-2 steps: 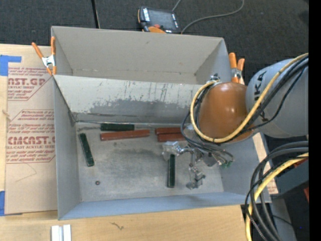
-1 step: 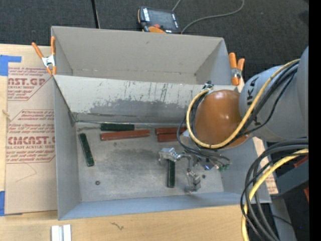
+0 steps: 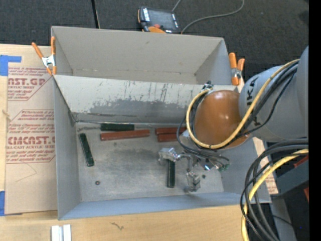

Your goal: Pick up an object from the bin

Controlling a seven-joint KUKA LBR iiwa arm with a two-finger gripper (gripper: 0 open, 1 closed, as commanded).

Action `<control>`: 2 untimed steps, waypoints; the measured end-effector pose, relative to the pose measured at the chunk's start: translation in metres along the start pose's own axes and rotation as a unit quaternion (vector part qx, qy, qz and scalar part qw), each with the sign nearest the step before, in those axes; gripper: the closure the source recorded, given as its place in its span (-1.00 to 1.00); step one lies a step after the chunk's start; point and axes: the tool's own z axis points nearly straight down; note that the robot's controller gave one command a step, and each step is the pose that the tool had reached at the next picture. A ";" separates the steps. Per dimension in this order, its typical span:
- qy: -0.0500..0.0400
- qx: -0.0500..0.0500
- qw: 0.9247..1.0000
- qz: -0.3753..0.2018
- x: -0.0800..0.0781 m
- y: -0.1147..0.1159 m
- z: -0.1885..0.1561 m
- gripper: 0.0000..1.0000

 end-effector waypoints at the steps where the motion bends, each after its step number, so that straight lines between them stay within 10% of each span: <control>1: 0.000 0.000 1.000 0.000 0.000 0.000 -0.001 1.00; 2: 0.000 0.001 1.000 0.000 0.000 0.000 -0.007 1.00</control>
Offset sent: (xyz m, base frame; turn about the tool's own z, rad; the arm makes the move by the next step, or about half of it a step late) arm 0.0000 0.0000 0.0000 0.0000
